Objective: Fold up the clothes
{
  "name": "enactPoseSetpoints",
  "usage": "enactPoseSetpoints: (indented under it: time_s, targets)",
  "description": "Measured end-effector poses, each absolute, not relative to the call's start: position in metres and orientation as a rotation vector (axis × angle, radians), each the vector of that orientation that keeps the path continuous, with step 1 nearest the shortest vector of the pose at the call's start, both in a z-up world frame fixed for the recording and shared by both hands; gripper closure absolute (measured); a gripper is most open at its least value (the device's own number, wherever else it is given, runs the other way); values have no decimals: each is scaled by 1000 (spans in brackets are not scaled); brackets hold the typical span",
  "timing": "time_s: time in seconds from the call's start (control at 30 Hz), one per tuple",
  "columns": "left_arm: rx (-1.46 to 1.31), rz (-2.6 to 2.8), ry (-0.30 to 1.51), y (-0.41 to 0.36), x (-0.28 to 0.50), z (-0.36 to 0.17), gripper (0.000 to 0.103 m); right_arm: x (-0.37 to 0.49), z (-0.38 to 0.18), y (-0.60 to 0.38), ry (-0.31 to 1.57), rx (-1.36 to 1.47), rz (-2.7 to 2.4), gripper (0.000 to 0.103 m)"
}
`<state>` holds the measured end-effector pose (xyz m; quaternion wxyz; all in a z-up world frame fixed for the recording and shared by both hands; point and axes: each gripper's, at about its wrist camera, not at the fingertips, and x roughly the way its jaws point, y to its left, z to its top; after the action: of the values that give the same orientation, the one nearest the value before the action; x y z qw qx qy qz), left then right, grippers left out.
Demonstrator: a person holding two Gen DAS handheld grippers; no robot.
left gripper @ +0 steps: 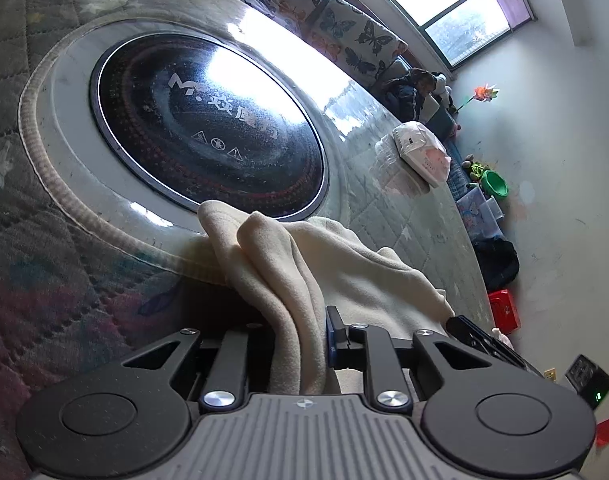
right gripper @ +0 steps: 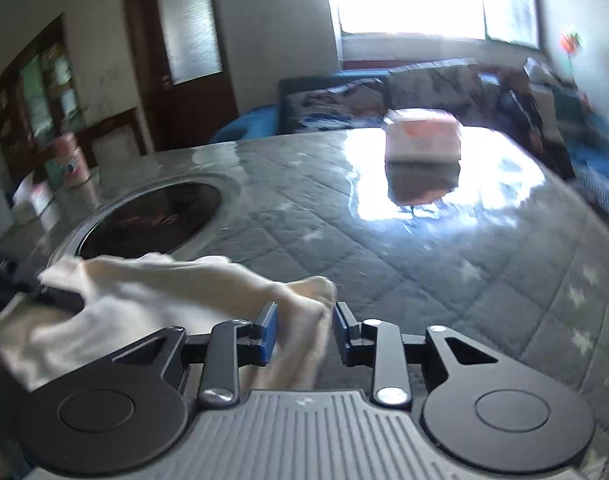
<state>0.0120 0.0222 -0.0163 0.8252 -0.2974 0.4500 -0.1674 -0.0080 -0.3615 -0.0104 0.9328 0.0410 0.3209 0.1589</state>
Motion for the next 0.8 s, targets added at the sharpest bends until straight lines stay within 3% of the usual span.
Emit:
enactPoseSetpoints:
  time_s: [0.17, 0.23, 0.3, 0.37, 0.47, 0.57, 0.67, 0.8]
  targets:
    - [-525, -373, 926, 10, 9, -11, 79, 4, -24, -371, 669, 159, 349, 65]
    - [-486, -387, 906, 6, 6, -9, 71, 5, -25, -369, 669, 163, 362, 67]
    - [-461, -415, 892, 1, 4, -7, 56, 6, -25, -367, 670, 162, 373, 78]
    - [-411, -417, 887, -7, 4, -4, 53, 5, -22, -364, 675, 155, 384, 87]
    - [-345, -405, 880, -15, 4, -2, 56, 1, -17, -363, 663, 156, 392, 93]
    - [-332, -382, 888, -13, 6, -2, 74, -5, -10, -364, 635, 161, 399, 94]
    - [-380, -376, 899, -5, 9, -2, 83, -9, 0, -366, 600, 160, 406, 94]
    - [-346, -389, 873, -16, 10, 8, 86, -13, 15, -369, 560, 139, 413, 94]
